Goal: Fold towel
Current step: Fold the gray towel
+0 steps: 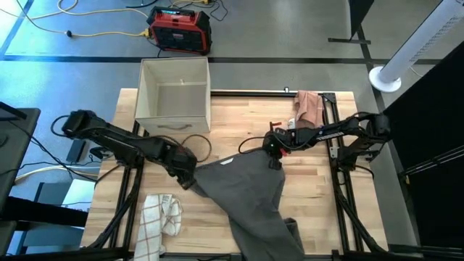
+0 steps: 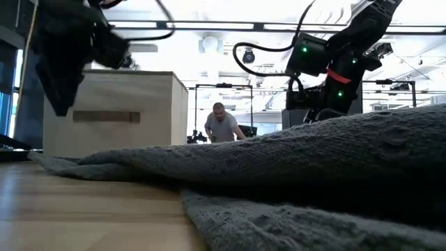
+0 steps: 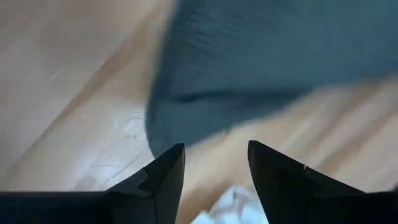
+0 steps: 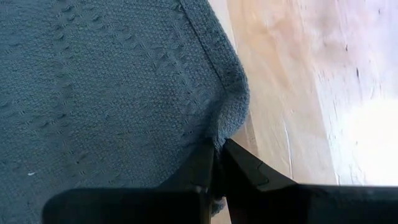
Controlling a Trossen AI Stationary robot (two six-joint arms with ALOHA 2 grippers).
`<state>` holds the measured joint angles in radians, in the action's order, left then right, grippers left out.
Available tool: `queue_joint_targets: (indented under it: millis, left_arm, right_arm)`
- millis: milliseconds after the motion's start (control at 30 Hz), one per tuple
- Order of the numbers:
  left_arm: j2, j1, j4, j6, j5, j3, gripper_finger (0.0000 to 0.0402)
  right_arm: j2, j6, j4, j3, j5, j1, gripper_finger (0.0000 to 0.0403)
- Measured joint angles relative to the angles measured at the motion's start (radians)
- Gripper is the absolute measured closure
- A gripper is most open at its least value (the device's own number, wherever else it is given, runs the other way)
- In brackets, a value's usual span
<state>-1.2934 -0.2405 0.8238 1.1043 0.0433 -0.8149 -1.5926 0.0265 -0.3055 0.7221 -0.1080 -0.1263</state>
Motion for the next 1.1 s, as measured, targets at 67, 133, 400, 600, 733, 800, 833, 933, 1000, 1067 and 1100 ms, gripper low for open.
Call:
queue_joint_targets:
  millis: [67, 133, 400, 600, 733, 800, 833, 933, 1000, 1067, 1100]
  left_arm:
    - [0.016, -0.009, -0.076, 0.107, -0.003, 0.063, 0.0233]
    - [0.013, -0.034, -0.134, 0.197, -0.015, 0.112, 0.0233]
    - [-0.033, -0.068, -0.133, 0.283, -0.1, 0.147, 0.0234]
    - [-0.101, -0.09, -0.14, 0.267, -0.082, 0.147, 0.0234]
    - [-0.145, -0.105, -0.144, 0.256, -0.071, 0.147, 0.0234]
    - [-0.16, -0.111, -0.146, 0.256, -0.073, 0.145, 0.0237]
    - [-0.165, -0.113, -0.146, 0.256, -0.075, 0.144, 0.0243]
    - [-0.172, -0.114, -0.139, 0.236, -0.079, 0.143, 0.0286]
    - [-0.165, -0.114, -0.136, 0.208, -0.078, 0.145, 0.0338]
    - [-0.15, -0.114, -0.135, 0.186, -0.078, 0.146, 0.0381]
    - [-0.138, -0.114, -0.13, 0.186, -0.077, 0.147, 0.0383]
  right_arm:
    - [0.001, 0.0, 0.001, 0.0, -0.001, 0.0, 0.0395]
    - [0.001, 0.0, 0.002, 0.0, -0.001, 0.0, 0.0395]
    - [0.001, 0.021, 0.007, 0.001, -0.002, 0.001, 0.0395]
    - [0.001, 0.031, 0.007, 0.001, 0.003, 0.001, 0.0395]
    - [0.001, 0.041, 0.007, 0.001, 0.006, 0.001, 0.0395]
    - [0.001, 0.045, 0.007, 0.002, 0.006, 0.001, 0.0395]
    - [0.002, 0.045, 0.007, 0.002, 0.006, 0.001, 0.0395]
    - [0.002, 0.045, 0.007, 0.002, 0.008, 0.001, 0.0395]
    - [0.002, 0.057, 0.007, 0.002, 0.013, 0.001, 0.0395]
    - [0.004, 0.087, 0.007, 0.002, 0.004, 0.003, 0.0395]
    - [0.011, 0.099, 0.004, 0.002, -0.006, 0.007, 0.0395]
